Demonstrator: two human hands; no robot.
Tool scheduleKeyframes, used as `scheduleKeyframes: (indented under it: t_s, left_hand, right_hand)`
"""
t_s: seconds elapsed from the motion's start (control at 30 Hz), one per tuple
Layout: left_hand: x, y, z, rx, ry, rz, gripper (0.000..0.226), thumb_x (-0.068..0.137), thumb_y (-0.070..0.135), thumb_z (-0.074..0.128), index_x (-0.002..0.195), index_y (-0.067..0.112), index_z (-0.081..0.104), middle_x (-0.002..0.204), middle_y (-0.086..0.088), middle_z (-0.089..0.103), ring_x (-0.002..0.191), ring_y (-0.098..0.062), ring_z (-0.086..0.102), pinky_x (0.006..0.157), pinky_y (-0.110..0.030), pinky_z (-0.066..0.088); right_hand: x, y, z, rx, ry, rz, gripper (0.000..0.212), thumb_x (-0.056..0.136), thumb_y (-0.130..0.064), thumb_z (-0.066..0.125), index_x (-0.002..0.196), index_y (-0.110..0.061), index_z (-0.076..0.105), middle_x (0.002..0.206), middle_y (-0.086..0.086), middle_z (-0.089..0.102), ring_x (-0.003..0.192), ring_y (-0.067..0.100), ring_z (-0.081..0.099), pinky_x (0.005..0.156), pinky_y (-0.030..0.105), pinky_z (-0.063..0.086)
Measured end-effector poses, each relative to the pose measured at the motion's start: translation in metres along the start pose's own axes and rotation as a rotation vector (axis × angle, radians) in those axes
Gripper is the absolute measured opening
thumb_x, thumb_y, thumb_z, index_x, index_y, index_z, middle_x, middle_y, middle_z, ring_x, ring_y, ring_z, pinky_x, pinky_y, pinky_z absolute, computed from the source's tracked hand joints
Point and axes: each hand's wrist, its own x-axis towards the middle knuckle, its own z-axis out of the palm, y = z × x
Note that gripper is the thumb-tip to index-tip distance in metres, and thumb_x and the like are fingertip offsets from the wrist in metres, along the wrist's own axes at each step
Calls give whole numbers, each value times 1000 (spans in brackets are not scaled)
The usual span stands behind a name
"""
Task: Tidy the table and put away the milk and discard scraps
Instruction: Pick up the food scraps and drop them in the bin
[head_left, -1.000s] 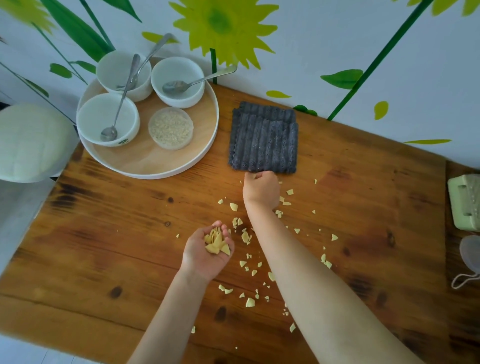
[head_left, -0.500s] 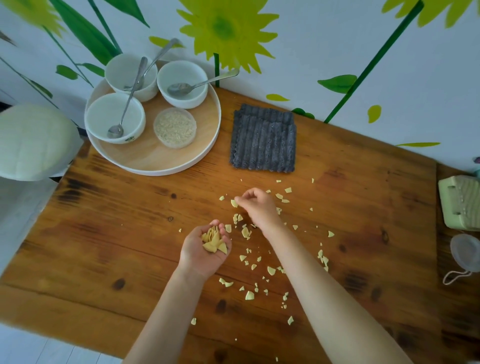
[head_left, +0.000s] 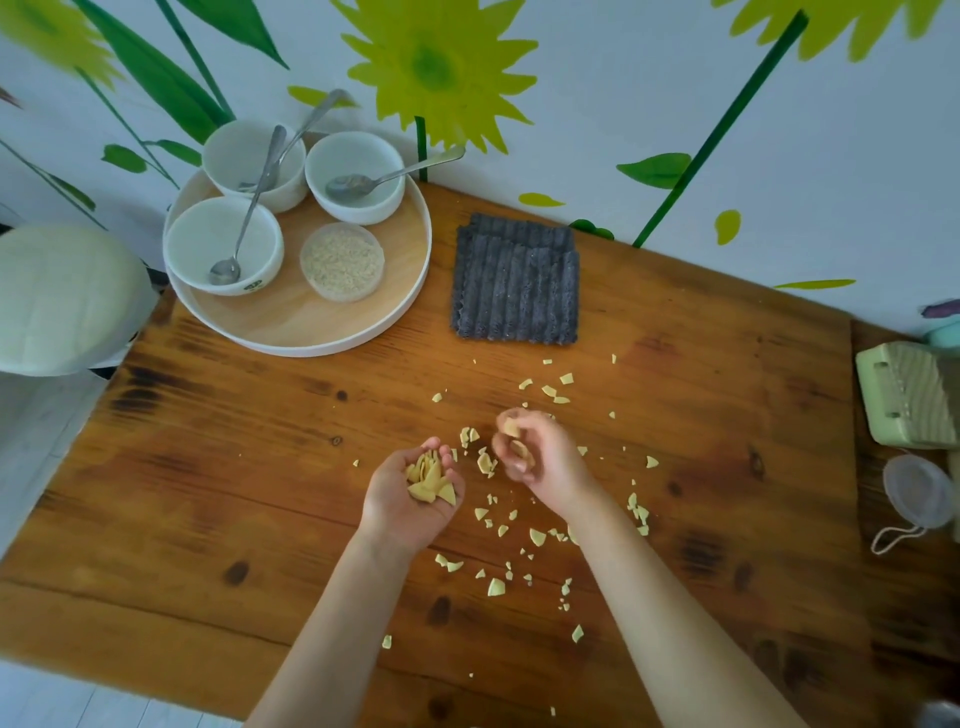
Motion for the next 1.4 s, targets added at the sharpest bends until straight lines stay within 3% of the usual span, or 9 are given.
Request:
scheduleKeyframes:
  t_s: [0.1, 0.27, 0.43, 0.67, 0.9, 1.07, 1.13, 1.27, 1.4]
  left_hand:
    - [1, 0, 2, -1, -10, -11, 24, 93, 12, 36, 80, 9, 56, 72, -3, 55, 62, -11, 49, 51, -19, 44]
    - [5, -2, 3, 8, -14, -15, 24, 92, 12, 36, 81, 9, 56, 72, -3, 55, 62, -10, 49, 47, -19, 46]
    - [5, -3, 2, 0, -4, -18, 24, 92, 13, 35, 81, 9, 56, 71, -3, 55, 62, -11, 50, 49, -19, 45]
    - [3, -1, 3, 22, -1, -1, 24, 93, 12, 35, 82, 8, 56, 72, -4, 54, 62, -11, 49, 48, -19, 45]
    - [-5, -5, 6, 21, -20, -12, 24, 92, 12, 36, 80, 7, 56, 71, -5, 55, 62, -11, 50, 47, -18, 46]
    - [-18, -7, 2, 41, -56, 4, 25, 93, 11, 34, 80, 9, 55, 70, -4, 54, 61, -11, 48, 47, -18, 45]
    - [-22, -10, -2, 34, -69, 0, 25, 93, 11, 34, 80, 8, 55, 71, -4, 54, 62, -11, 48, 48, -17, 45]
    - [-31, -20, -8, 39, -84, -20, 25, 93, 12, 35, 80, 8, 57, 68, -4, 55, 62, -11, 49, 49, -17, 46]
    - [-39, -25, -13, 45, -84, -2, 25, 93, 10, 35, 80, 8, 57, 68, -4, 56, 61, -11, 49, 51, -18, 44]
  right_hand:
    - [-8, -2, -19, 170, 121, -42, 32, 93, -6, 26, 70, -7, 48, 54, -1, 55, 37, 5, 36, 34, 14, 25]
    - [-3, -6, -32, -513, 463, -126, 15, 91, -14, 51, 79, -10, 59, 62, -5, 48, 51, 3, 39, 49, 13, 28]
    - [7, 8, -22, -1028, 514, -215, 15, 86, -32, 63, 93, -19, 58, 59, -9, 49, 49, 6, 43, 46, 19, 32]
    - [16, 16, -11, -1202, 610, -176, 10, 88, -29, 60, 88, -19, 56, 56, -11, 46, 47, 5, 39, 43, 21, 25]
    - [6, 10, -6, -1149, 436, -119, 8, 84, -20, 57, 79, -16, 53, 55, -7, 45, 48, 10, 40, 45, 24, 29]
    - [-27, 8, -15, 92, 129, -72, 25, 86, -3, 31, 66, -10, 45, 45, -8, 35, 36, 5, 28, 35, 15, 23]
    - [-43, 9, -16, 324, -2, -78, 30, 78, -8, 28, 54, -14, 45, 42, -6, 35, 33, 5, 27, 33, 14, 23]
    - [-59, 13, -7, 239, 27, -32, 37, 90, -13, 29, 57, -12, 47, 42, -6, 38, 33, 5, 28, 33, 16, 21]
    - [-37, 23, 7, -453, 409, -80, 18, 92, -13, 49, 76, -8, 55, 53, -4, 40, 42, 7, 33, 40, 16, 26]
